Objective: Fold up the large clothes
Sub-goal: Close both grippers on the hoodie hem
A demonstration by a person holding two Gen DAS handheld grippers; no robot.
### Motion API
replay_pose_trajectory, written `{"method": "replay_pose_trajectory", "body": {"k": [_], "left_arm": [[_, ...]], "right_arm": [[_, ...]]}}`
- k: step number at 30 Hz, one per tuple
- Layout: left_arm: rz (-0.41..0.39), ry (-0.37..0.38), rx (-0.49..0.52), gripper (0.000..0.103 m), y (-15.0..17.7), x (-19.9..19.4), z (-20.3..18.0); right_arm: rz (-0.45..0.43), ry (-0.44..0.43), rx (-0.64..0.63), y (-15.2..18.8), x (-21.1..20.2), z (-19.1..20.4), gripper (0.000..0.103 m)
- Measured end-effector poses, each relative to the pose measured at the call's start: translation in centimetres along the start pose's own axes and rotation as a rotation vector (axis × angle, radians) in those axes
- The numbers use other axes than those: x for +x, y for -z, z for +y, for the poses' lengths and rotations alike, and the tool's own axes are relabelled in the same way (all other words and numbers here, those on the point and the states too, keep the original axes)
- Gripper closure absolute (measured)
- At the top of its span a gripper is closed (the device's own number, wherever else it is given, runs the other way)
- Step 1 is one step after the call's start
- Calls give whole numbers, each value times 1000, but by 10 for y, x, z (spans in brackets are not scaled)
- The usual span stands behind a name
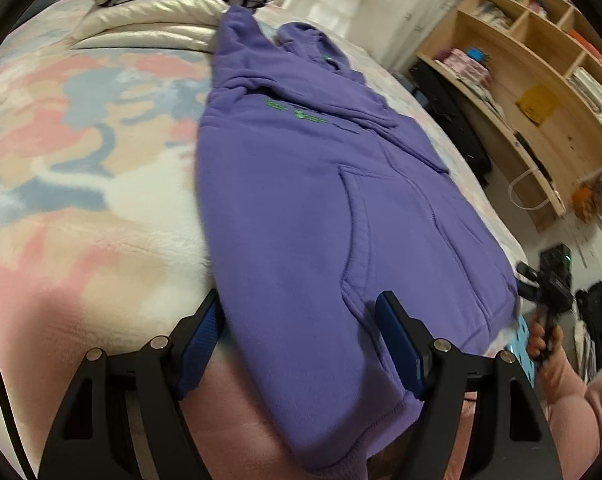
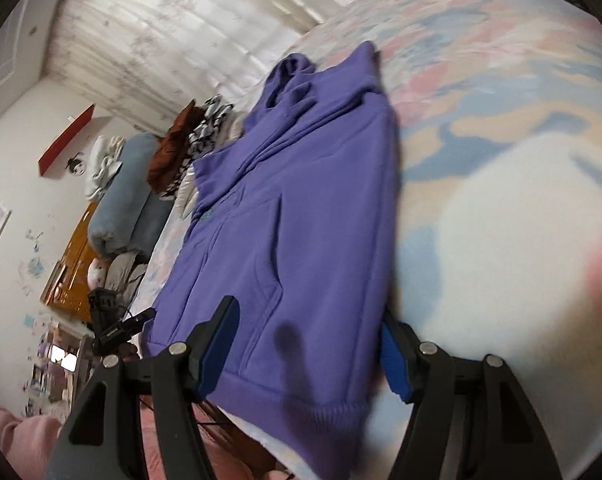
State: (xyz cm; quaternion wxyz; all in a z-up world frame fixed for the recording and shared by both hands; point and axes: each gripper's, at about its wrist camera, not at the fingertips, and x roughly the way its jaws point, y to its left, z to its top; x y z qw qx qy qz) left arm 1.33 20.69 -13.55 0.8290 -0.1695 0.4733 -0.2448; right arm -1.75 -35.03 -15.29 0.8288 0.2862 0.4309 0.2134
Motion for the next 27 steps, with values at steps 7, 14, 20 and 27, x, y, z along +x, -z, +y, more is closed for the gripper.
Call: {"method": "replay_pose_trajectory", "body": {"k": [7,14,20,27], "left_arm": [[-9,180,0,29,-5,6,-3],[-41,228,13,39,7,6,-15],[-47,265,-56,55,16,-3,-3],[-118,151,-183,92,18,5,-2]], "right_arm": [[22,-69,-40,-19,25,4,64],[77,-88,-77,-10,30,14,67],[110,-106,-62,11,22,16,67],[84,-89,-42,9,31,18,94]]}}
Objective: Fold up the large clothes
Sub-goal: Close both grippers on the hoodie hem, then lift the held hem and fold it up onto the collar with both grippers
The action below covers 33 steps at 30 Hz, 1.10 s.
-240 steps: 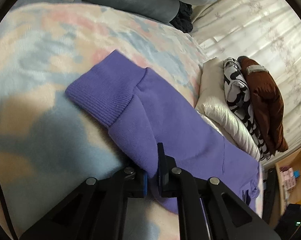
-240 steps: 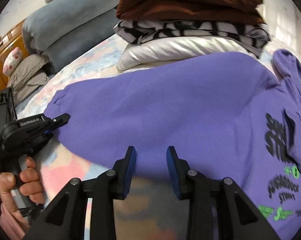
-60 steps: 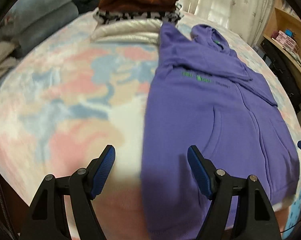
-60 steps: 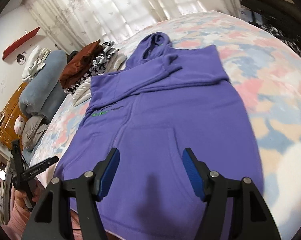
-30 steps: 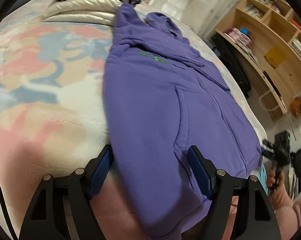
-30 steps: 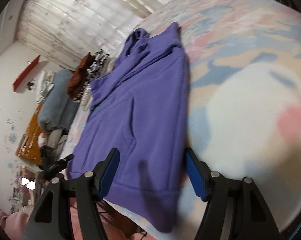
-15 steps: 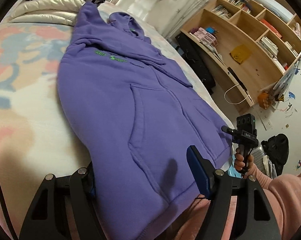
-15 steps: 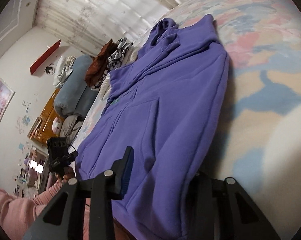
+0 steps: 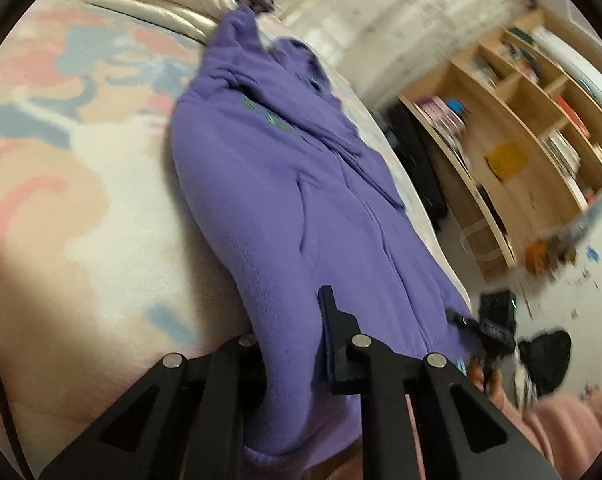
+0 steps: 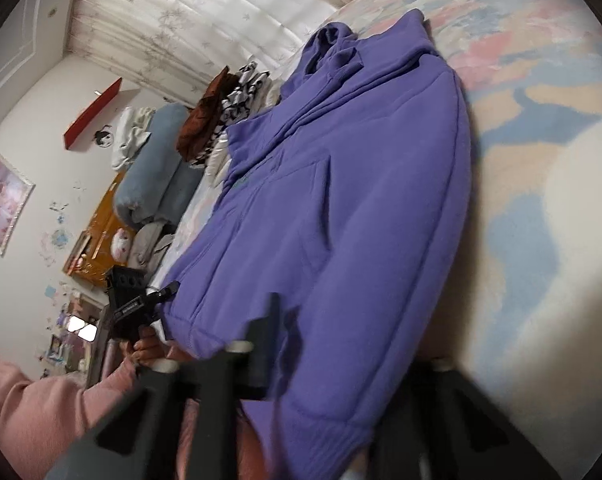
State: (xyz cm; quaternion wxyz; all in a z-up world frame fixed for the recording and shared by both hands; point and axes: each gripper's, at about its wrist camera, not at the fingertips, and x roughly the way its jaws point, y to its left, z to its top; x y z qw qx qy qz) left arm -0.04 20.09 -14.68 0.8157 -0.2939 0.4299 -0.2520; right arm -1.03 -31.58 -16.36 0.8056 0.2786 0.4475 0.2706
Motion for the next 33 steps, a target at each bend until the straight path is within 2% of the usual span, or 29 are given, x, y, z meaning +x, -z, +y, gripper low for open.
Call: {"method": "replay_pose_trajectory", "body": {"k": [4,8,11,17,24,28,33], "left_arm": [[-36,-129,33,94,7,-3,-19],[-63,-156,40,96,8,-13,-30],[-73,-163,111,97,10,-22,-48],[-76,-128,155,97,20,-45,-71],[-56,-102,65,97,34,-80,-70],[-60,-79,55,96,17,-78,-76],[-75,-36,-21,96,-29,-63,-72]], "right_arm": [[-46,6,-26,-1,-4,10,95],[-106,3,-46,0,-16,20,96],[-120,19,-77,2,-21,32,97],[-134,11,-147,10,-39,59,97],[-92,-4,-155,23,-66,67,97],[-104,-43,-91,16,-69,59,97],[-143,-111,36,-22,-65,46,96]]}}
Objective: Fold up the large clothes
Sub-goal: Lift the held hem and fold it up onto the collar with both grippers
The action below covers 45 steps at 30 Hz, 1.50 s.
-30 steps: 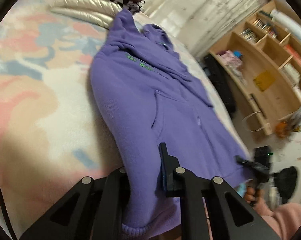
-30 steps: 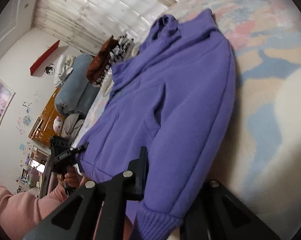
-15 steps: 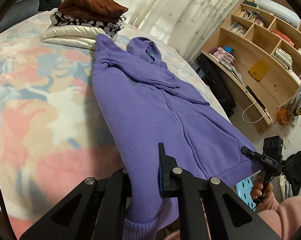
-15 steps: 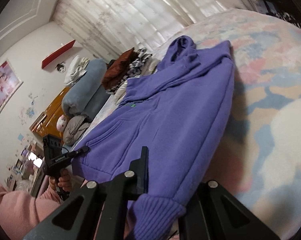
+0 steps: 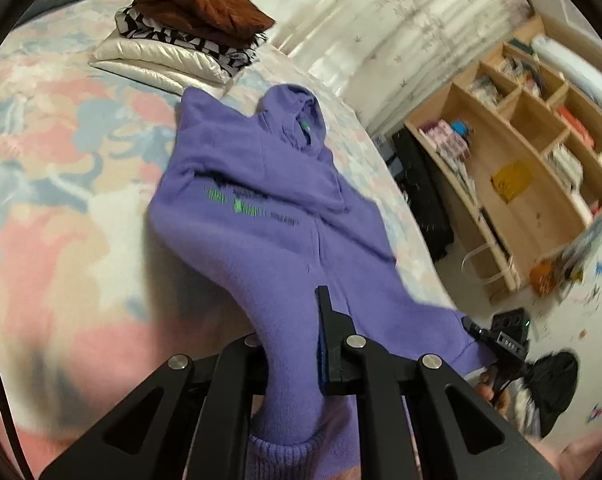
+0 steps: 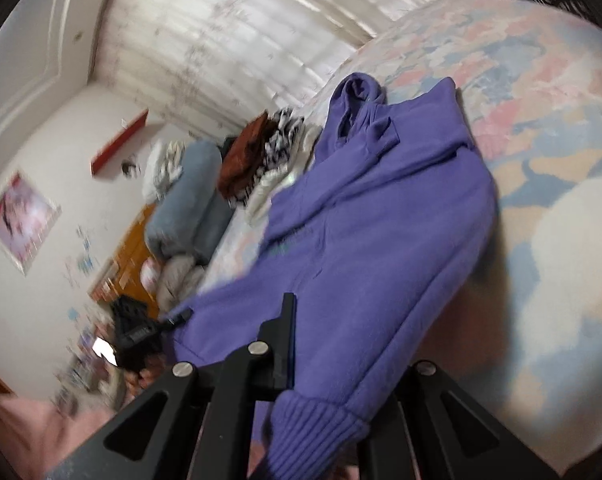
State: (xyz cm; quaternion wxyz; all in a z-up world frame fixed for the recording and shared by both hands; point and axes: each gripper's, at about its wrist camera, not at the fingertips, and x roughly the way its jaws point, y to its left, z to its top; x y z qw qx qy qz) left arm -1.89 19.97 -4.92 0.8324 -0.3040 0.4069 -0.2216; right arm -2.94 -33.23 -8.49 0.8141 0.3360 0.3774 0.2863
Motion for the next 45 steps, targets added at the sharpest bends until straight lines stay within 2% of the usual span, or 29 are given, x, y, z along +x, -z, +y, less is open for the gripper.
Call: {"method": "replay_pose_trajectory", "body": {"k": [2,7,9,10,11,12,13,14,15,17,20,21,24,27,28,32,34,36,37,38,39,40,43,45], "left_arm": [[-9,6,-23,95,-20,12,4],[-33,-24,-73,89,-101,63,18],[-53,-34,-94,83,-137,84,21],[-64,-42,-104,76,-156,94,24],[-72,-41,-126,62,-173,104,27],[-65,-29,-157,55,-190,116,32],[-64,-20,-191,46,-201,125,37],[-67,-20,-226,43,-210,132,41],[-74,-25,-257,41,-220,141,47],[-122,-87,-260,27,-230,148,54],[-130,-208,-195,27,-241,162,60],[-108,-269,-149,27,-245,171,61],[-36,-391,2,27,-247,198,60],[21,-447,138,30,-246,221,54],[35,-459,183,35,-245,229,50],[93,-494,287,52,-247,262,43],[113,-538,313,53,-249,280,44],[123,-602,348,65,-249,295,43],[133,-639,369,86,-248,300,42],[152,-666,388,89,-246,306,42],[148,-686,414,91,-244,308,39],[131,-705,444,92,-241,306,33],[66,-704,474,93,-239,289,18],[25,-651,431,93,-246,271,13]], "right_arm": [[-17,-20,41,-22,7,-3,93],[-28,-4,71,-102,48,-5,92],[-47,9,99,-142,70,-9,90],[-58,21,109,-156,79,-10,84],[-67,41,118,-174,89,-13,67],[-75,53,139,-191,100,-17,51],[-94,56,173,-205,108,-24,19],[-124,43,215,-217,114,-30,9],[-162,18,245,-227,119,-37,9],[-187,14,267,-241,128,-45,9],[-189,99,226,-252,138,-54,9],[-183,136,202,-253,140,-57,9],[-142,258,125,-257,154,-72,9],[-83,342,59,-258,170,-88,9],[-64,373,40,-260,176,-92,10],[10,437,-21,-264,200,-105,29],[73,487,-53,-267,220,-110,34],[105,558,-84,-268,235,-114,35],[122,595,-94,-268,244,-118,44],[138,627,-103,-267,250,-120,62],[143,668,-122,-265,253,-119,73],[144,693,-146,-263,254,-117,92],[67,699,-195,-257,231,-97,95],[-69,688,-211,-254,195,-73,95]]}}
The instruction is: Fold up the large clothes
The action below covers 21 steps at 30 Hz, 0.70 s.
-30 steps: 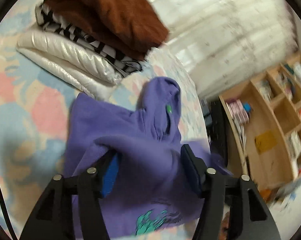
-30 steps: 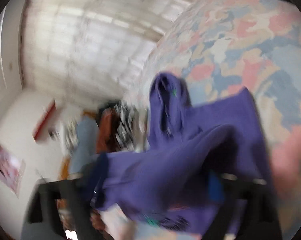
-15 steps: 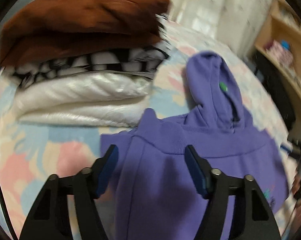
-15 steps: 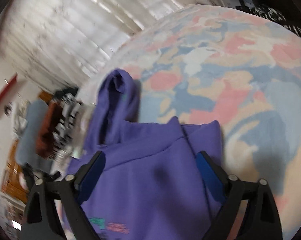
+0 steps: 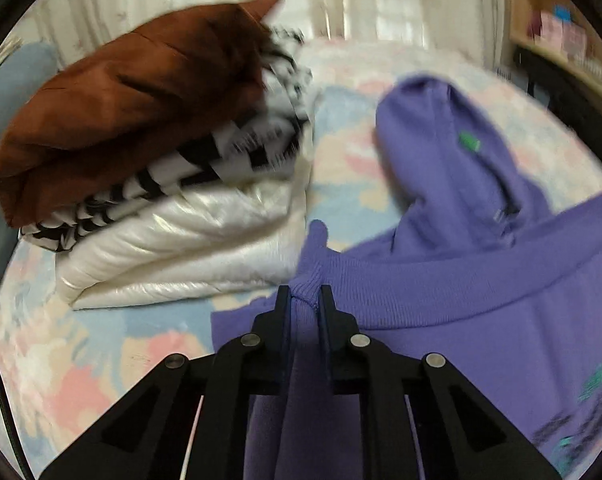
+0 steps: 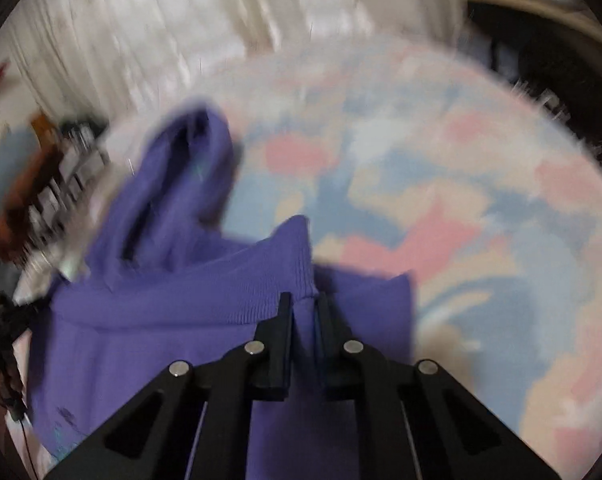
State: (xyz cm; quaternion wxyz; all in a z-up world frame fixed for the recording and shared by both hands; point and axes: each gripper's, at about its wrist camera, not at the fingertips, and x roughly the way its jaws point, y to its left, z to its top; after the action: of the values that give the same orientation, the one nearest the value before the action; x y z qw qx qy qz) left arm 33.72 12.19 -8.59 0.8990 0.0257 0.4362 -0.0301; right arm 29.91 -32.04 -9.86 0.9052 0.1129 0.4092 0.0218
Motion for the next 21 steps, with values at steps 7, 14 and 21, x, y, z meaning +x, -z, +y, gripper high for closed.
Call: {"method": "replay_pose_trajectory", "body": {"k": [7,14,21], "left_arm": [[-19,16,-46,93,-5,14,2],[12,21,-161,92,17,59,27],[-11,7,-146,77,19,30,26]], "right_arm": [[-118,138,20,1,-39,7,95],[27,225,13,11,51,-3,93],[57,169,118,7,48,-14,86]]}}
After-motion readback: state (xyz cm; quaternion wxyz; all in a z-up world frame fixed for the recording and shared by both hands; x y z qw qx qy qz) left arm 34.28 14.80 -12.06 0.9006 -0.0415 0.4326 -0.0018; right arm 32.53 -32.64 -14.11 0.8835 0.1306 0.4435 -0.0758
